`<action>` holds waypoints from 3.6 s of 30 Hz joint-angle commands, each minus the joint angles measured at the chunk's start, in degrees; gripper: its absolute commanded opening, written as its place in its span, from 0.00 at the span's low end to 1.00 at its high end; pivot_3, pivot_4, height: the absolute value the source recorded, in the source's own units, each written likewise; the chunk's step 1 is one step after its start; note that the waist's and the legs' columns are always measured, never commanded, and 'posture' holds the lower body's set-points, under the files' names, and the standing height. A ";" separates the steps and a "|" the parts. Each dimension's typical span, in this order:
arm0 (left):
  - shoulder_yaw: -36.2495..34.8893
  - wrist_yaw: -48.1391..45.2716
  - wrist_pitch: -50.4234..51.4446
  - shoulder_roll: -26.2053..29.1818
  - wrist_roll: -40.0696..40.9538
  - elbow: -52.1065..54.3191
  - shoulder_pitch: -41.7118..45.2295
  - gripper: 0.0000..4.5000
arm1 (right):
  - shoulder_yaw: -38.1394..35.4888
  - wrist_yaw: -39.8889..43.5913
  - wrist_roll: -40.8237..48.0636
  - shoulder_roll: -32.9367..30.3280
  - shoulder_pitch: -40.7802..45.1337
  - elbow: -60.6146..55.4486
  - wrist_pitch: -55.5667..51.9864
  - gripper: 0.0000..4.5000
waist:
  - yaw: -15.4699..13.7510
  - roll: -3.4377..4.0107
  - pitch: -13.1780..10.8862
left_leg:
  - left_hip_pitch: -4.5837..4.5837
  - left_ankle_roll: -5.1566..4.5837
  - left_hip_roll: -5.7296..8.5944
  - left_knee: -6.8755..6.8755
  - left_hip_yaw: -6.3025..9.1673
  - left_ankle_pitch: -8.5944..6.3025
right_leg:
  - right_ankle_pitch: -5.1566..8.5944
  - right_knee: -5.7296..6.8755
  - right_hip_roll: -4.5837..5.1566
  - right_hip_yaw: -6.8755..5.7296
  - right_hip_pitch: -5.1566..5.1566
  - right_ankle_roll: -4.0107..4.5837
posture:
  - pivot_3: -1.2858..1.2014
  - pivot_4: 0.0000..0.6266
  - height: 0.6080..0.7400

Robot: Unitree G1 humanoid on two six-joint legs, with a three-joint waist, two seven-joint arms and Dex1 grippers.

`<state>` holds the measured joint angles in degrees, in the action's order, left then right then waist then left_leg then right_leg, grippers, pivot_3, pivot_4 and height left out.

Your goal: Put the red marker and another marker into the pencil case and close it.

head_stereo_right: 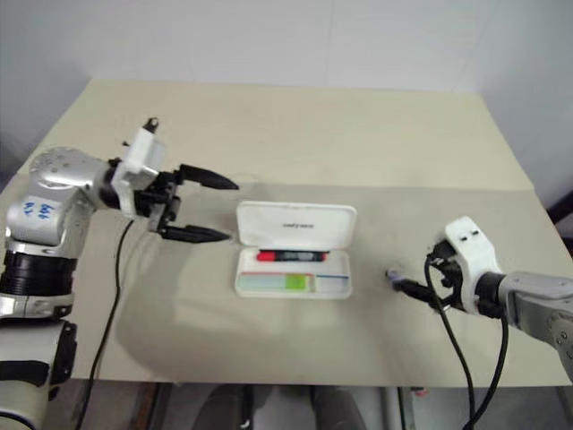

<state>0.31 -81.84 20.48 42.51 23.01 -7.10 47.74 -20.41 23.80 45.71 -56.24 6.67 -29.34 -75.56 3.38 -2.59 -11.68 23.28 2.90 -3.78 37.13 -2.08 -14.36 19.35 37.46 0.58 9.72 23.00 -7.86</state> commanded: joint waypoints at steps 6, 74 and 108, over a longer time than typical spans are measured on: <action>-3.13 1.78 -0.91 4.15 1.10 5.40 -4.18 0.99 | 6.69 0.07 -4.39 0.96 4.17 4.91 0.50 1.00 | 0.17 0.00 0.00 | 0.01 0.00 -0.01 -0.03 -0.02 0.00 | 0.00 -0.03 0.01 0.02 0.02 0.00 | 0.52 0.24 1.00; -2.34 5.50 -4.00 6.41 1.25 9.67 -9.78 1.00 | 25.69 16.41 -15.30 -0.98 23.29 6.19 14.33 0.08 | 1.50 -0.02 0.01 | 0.40 -0.05 -0.02 -0.13 -0.12 -0.05 | 0.01 -0.09 0.02 0.01 0.53 0.03 | 0.52 0.24 1.00; -4.28 7.76 -1.74 8.49 3.01 15.36 -14.56 1.00 | 40.49 53.03 -36.14 6.96 29.76 21.24 58.01 0.08 | 1.42 -0.02 0.01 | 0.28 -0.02 -0.05 0.04 -0.13 -0.06 | 0.03 0.14 0.02 0.00 0.48 0.03 | 0.52 0.24 1.00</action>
<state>-1.87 -74.59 18.60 50.23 24.68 6.35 33.15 20.09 76.01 9.99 -49.31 35.61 -7.65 -18.57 4.80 -2.61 -11.67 23.57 2.88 -3.83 37.17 -2.21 -14.42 19.38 37.61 0.60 9.72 23.48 -7.82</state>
